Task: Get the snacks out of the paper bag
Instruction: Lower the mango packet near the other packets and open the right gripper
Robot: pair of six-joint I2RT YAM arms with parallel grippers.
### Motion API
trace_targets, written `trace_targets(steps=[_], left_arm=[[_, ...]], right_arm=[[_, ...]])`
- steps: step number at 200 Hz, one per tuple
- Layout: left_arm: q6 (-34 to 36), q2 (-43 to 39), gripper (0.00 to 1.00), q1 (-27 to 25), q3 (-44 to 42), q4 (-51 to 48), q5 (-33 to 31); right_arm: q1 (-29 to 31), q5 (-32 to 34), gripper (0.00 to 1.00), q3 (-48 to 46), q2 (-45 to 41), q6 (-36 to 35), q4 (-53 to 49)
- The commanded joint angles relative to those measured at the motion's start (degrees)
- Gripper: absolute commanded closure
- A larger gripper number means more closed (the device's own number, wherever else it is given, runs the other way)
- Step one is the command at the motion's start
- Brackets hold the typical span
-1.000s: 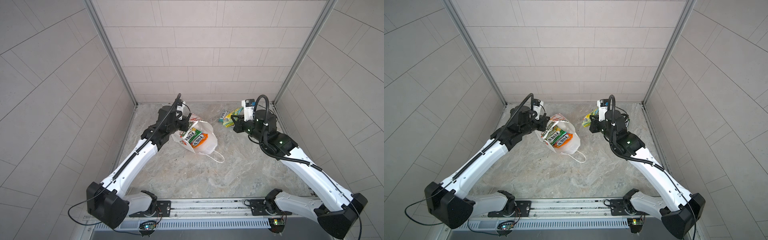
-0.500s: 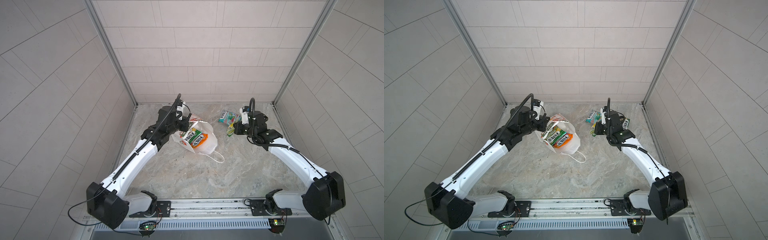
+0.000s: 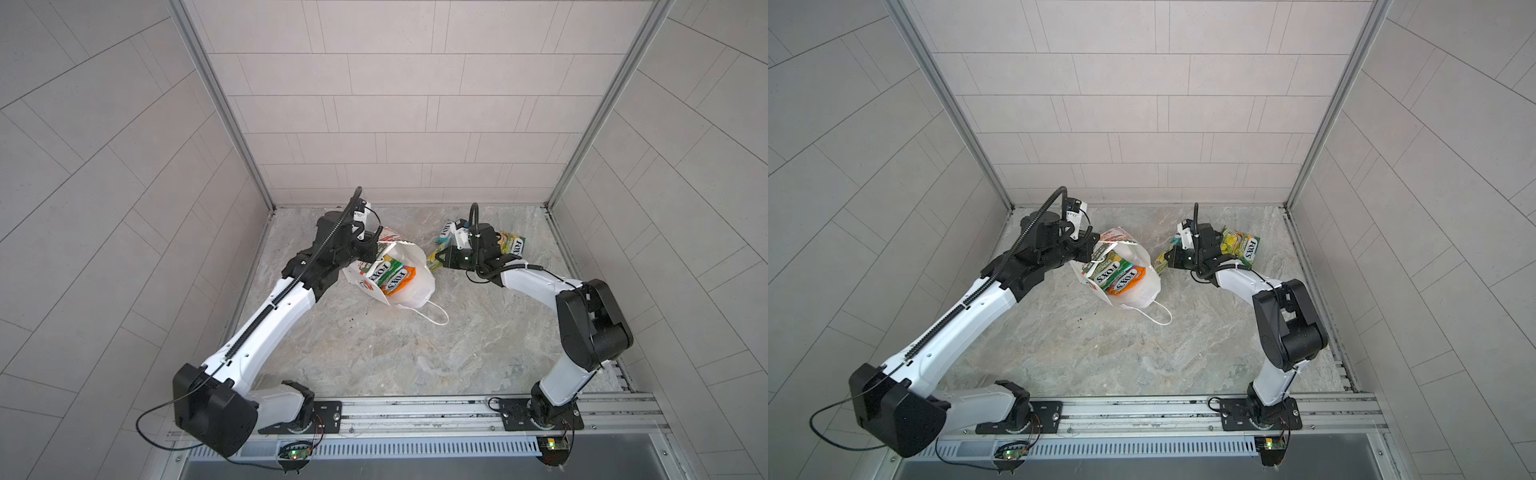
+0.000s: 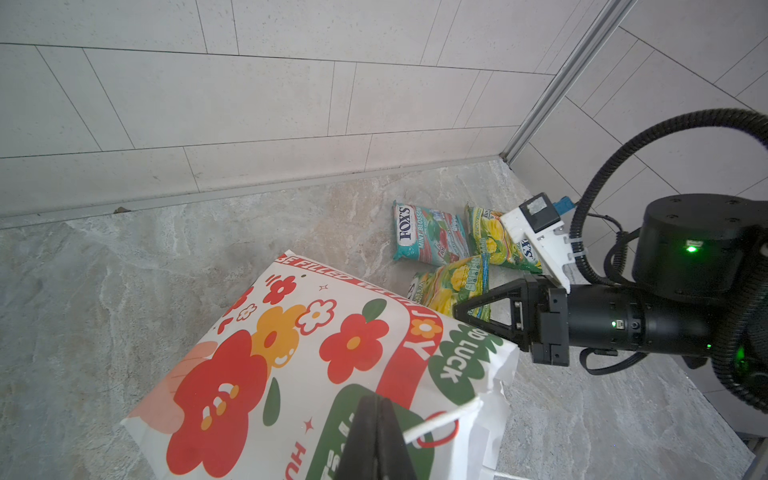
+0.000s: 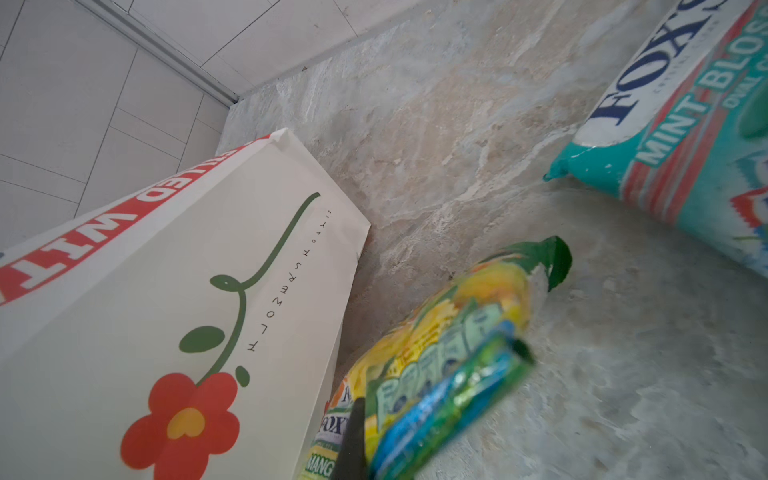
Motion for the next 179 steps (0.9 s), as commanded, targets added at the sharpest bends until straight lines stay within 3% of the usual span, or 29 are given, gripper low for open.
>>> trace_targets(steps=[1, 38, 100, 179], left_arm=[[0.5, -0.7, 1.0, 0.1, 0.1, 0.1, -1.0], [0.5, -0.6, 1.0, 0.0, 0.1, 0.0, -0.9], [0.5, -0.6, 1.0, 0.0, 0.1, 0.1, -0.7], [0.6, -0.4, 1.0, 0.1, 0.1, -0.1, -0.9]], right_arm=[[-1.3, -4.6, 1.0, -0.7, 0.1, 2.3, 5.9], [-5.0, -7.7, 1.0, -4.6, 0.1, 1.7, 3.7], [-10.8, -6.2, 1.0, -5.1, 0.0, -9.0, -9.0], [-11.0, -1.8, 1.0, 6.0, 7.6, -20.1, -26.0]])
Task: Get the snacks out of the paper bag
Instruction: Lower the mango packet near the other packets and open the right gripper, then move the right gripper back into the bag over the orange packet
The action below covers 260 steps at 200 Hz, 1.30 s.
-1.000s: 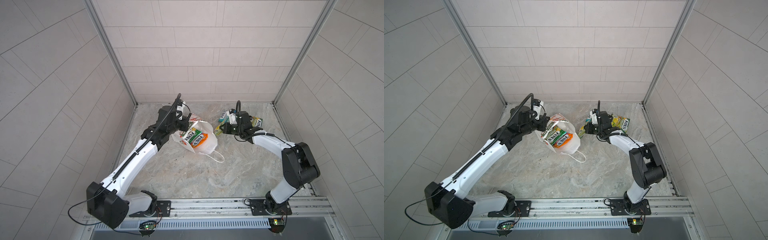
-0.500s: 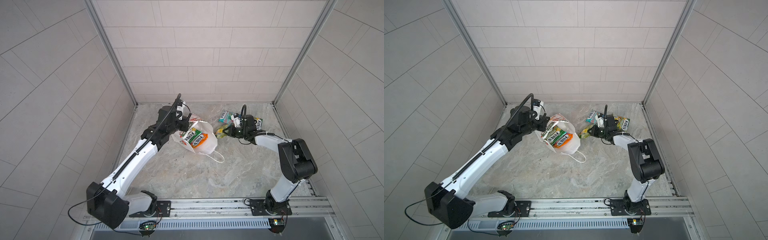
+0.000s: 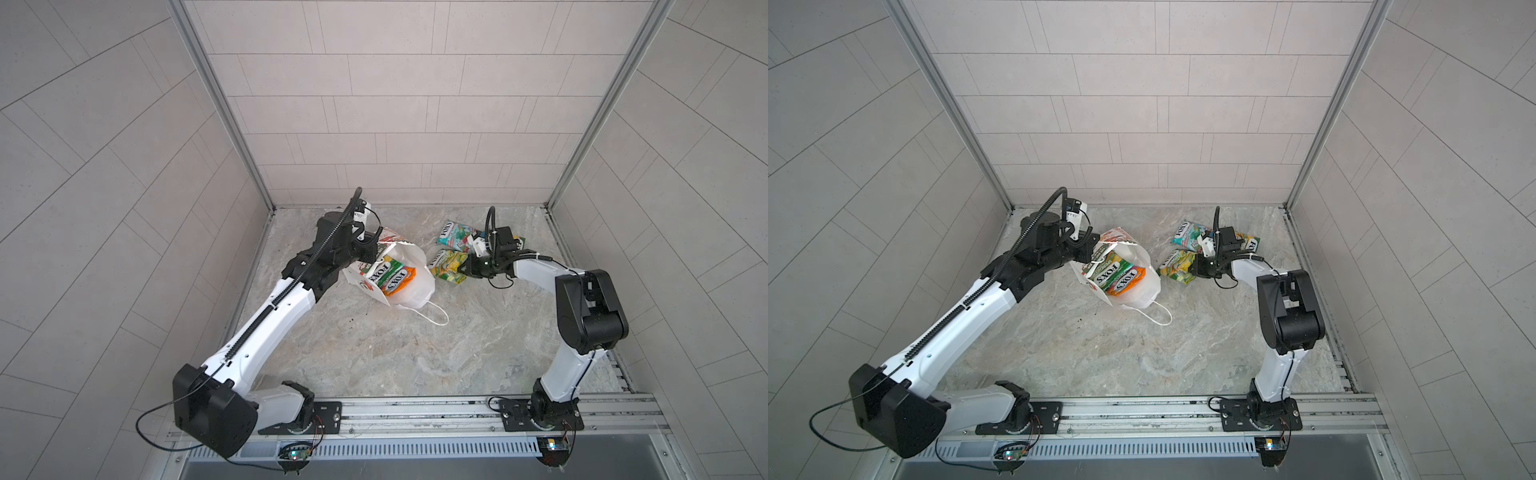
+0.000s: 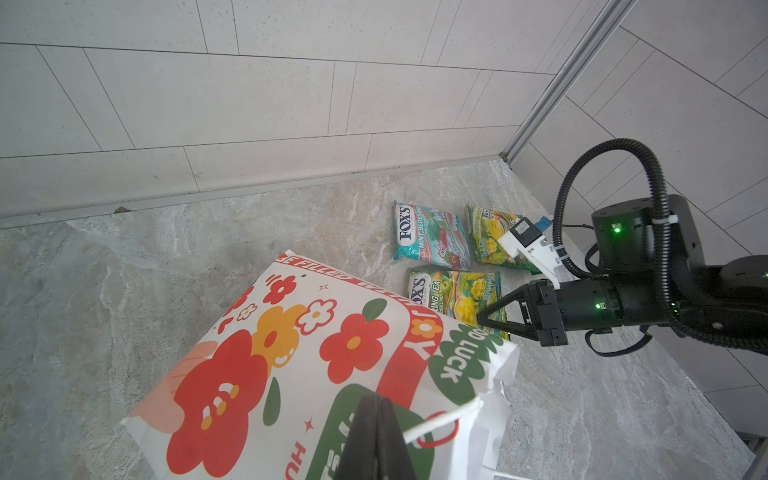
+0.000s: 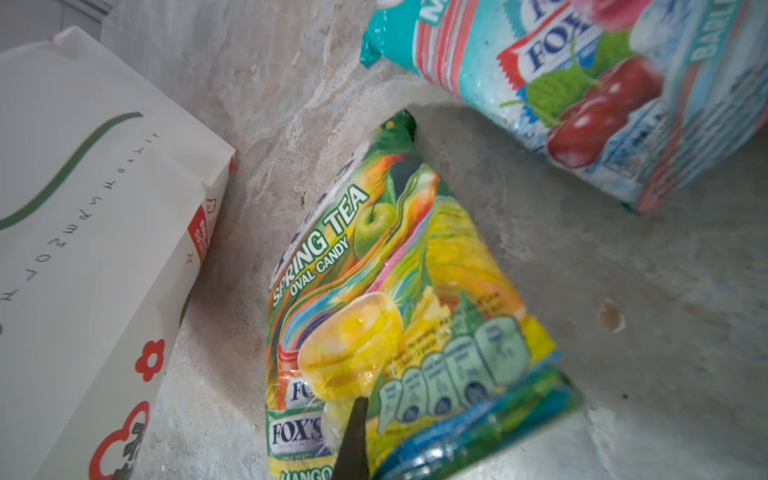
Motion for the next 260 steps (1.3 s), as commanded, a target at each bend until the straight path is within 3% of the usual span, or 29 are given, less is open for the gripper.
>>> trace_targets(steps=[1, 58, 82, 153, 190, 260], left_arm=[[0.6, -0.4, 1.0, 0.1, 0.1, 0.0, -1.0], [0.7, -0.3, 1.0, 0.1, 0.1, -0.1, -0.9], [0.6, -0.2, 1.0, 0.1, 0.2, 0.0, -0.9], [0.7, -0.3, 1.0, 0.1, 0.2, -0.1, -0.6], [0.7, -0.3, 1.0, 0.0, 0.4, -0.2, -0.5], [0.6, -0.6, 1.0, 0.1, 0.3, -0.1, -0.1]], right_arm=[[0.1, 2.2, 1.0, 2.4, 1.9, -4.9, -6.8], [0.1, 4.4, 1.0, 4.6, 4.5, -6.1, -8.1], [0.1, 5.4, 0.95, 5.4, 5.3, -6.1, -8.2], [0.0, 11.8, 0.61, 5.0, 2.3, -5.6, -8.3], [0.1, 16.3, 0.53, 1.8, -4.7, -4.4, -6.9], [2.3, 5.7, 0.51, -5.2, -19.0, 3.1, -3.8]])
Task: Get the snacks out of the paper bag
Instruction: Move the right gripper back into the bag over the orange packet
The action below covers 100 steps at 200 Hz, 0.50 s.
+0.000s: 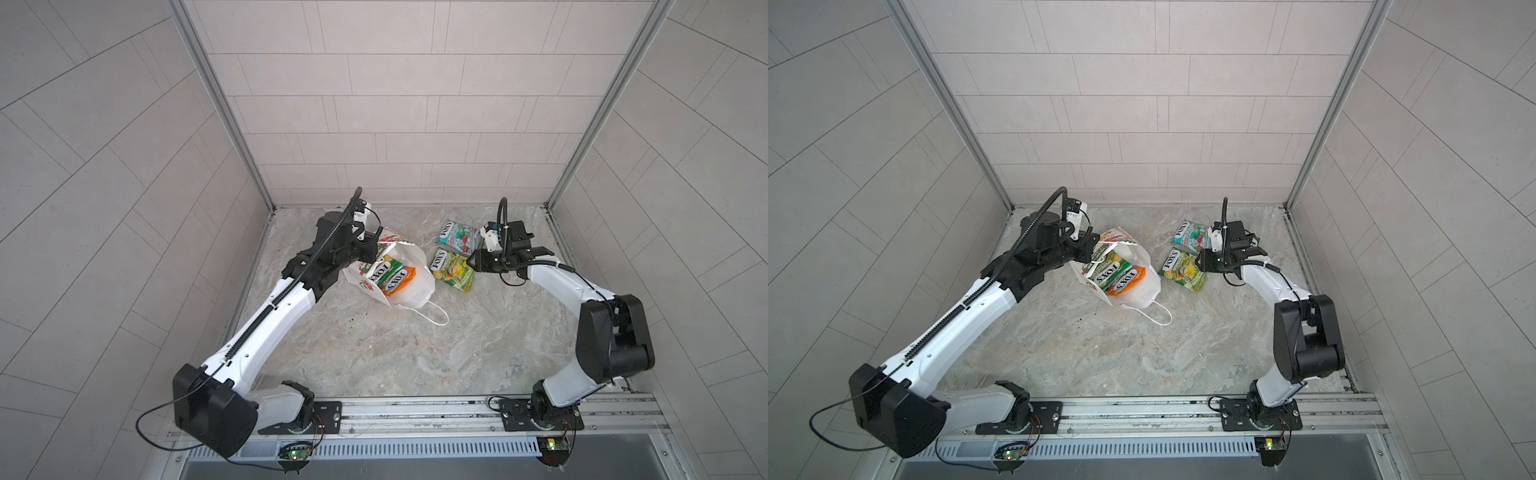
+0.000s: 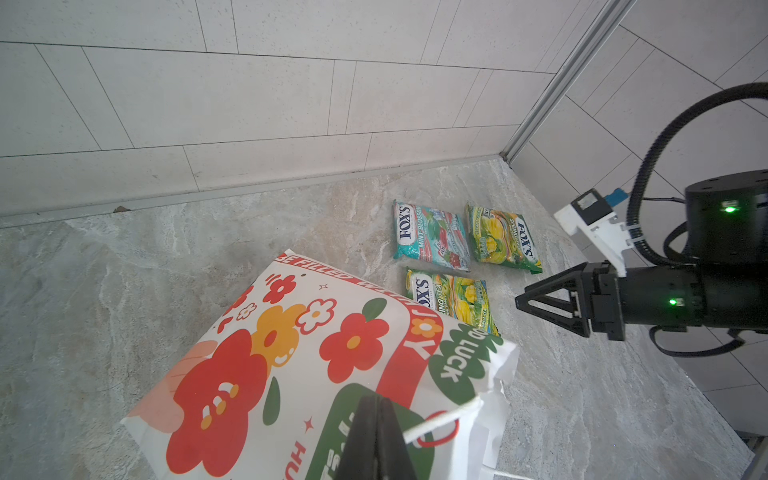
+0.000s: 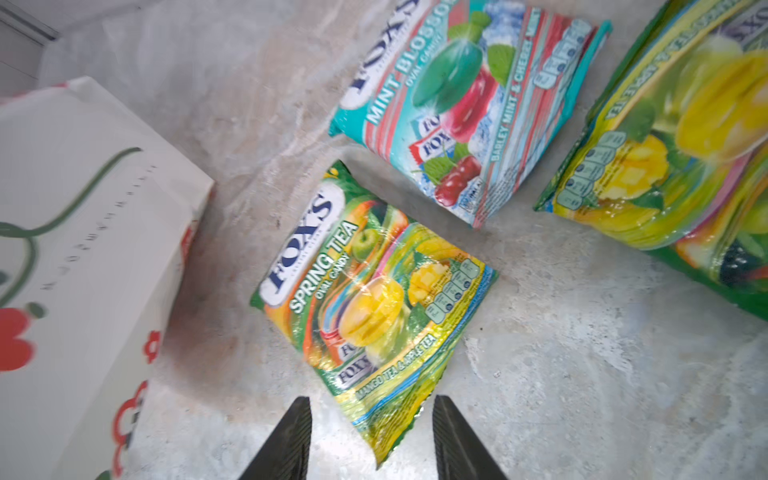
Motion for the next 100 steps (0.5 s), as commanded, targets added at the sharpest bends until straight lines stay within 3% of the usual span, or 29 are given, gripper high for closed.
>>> trace_targets(steps=[1, 69, 100], left_arm=[[0.6, -0.6, 1.0, 0.0, 0.3, 0.1, -0.2], [0.2, -0.8, 1.0, 0.0, -0.3, 1.1, 0.1], [0.2, -0.4, 1.0, 0.0, -0.3, 1.1, 0.3]], right_arm=[[1.9, -5.1, 0.51, -2.2, -3.9, 4.0, 1.1], [12.6, -5.9, 0.53, -4.7, -14.8, 9.3, 4.4], [20.6, -1.8, 0.55, -7.3, -16.8, 11.3, 10.0]])
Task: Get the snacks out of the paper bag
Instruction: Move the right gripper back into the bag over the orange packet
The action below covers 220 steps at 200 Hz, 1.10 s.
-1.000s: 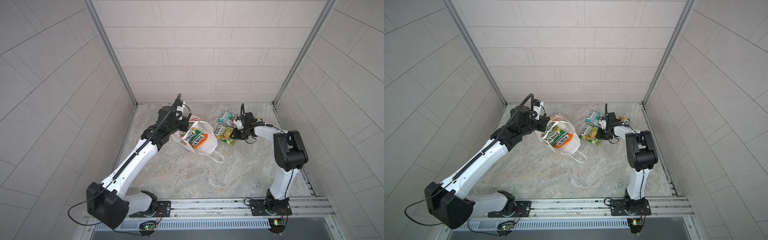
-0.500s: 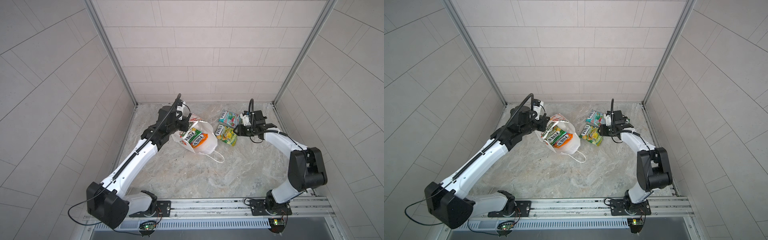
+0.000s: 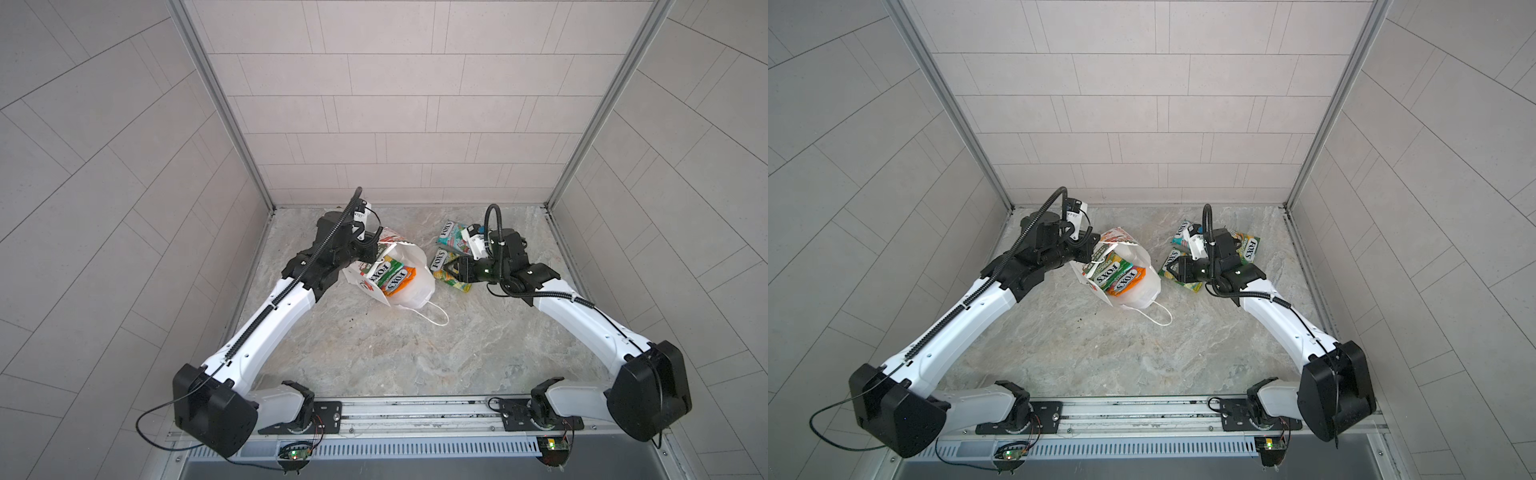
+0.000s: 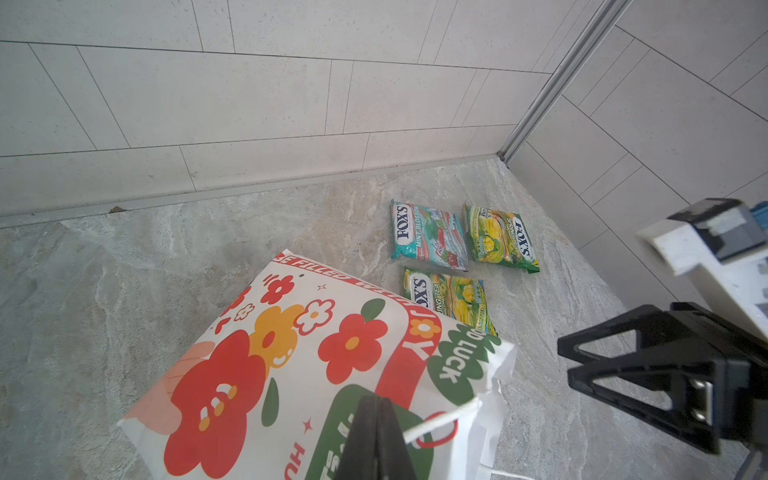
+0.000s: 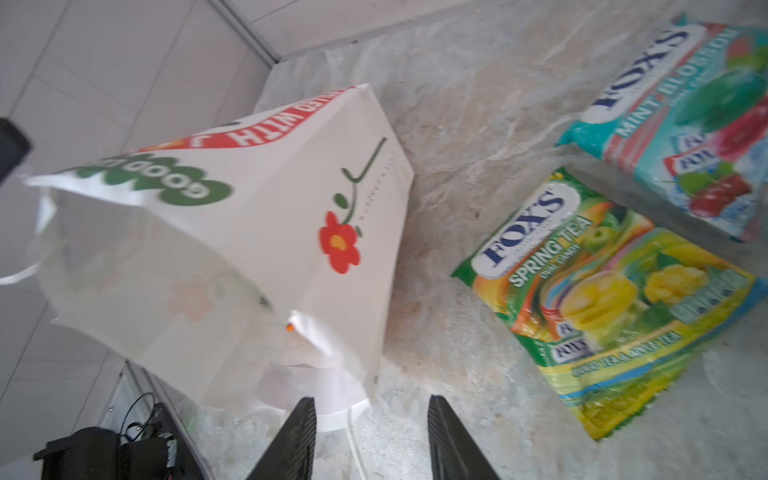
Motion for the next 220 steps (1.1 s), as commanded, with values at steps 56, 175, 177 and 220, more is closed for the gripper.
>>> trace_targets(steps=[56, 175, 177, 220], left_arm=[[0.6, -0.9, 1.0, 0.1, -0.3, 1.1, -0.2], [-1.1, -0.8, 1.0, -0.1, -0.7, 2.2, 1.6], [-1.3, -0.8, 1.0, -0.1, -0.6, 2.2, 1.8], [-1.8, -0.9, 1.0, -0.1, -0.8, 2.6, 2.4]], right_arm=[[14.3, 6.9, 0.58, -2.6, 2.0, 2.8, 6.7], [23.2, 28.9, 0.61, 4.3, 18.5, 11.5, 6.7], [23.2, 29.2, 0.61, 4.3, 18.7, 12.0, 6.6], [23.2, 32.5, 0.6, 5.5, 22.4, 19.0, 8.0]])
